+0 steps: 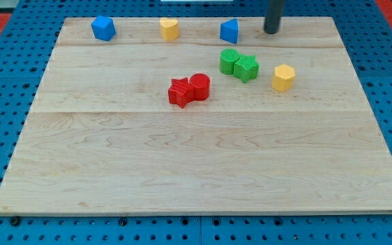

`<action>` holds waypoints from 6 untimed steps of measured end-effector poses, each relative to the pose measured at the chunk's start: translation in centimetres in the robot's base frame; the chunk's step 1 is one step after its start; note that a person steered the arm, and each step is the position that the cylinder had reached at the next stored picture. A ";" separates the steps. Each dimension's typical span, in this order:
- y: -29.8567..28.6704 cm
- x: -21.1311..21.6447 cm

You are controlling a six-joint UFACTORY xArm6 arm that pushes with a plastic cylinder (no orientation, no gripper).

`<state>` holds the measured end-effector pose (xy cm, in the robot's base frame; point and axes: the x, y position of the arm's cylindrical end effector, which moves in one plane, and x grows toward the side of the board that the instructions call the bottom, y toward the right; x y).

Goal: Move your arm away from the blue triangle

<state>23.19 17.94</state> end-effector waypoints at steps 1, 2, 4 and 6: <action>6.5 2.3; 12.9 8.8; 6.4 18.7; 1.6 19.7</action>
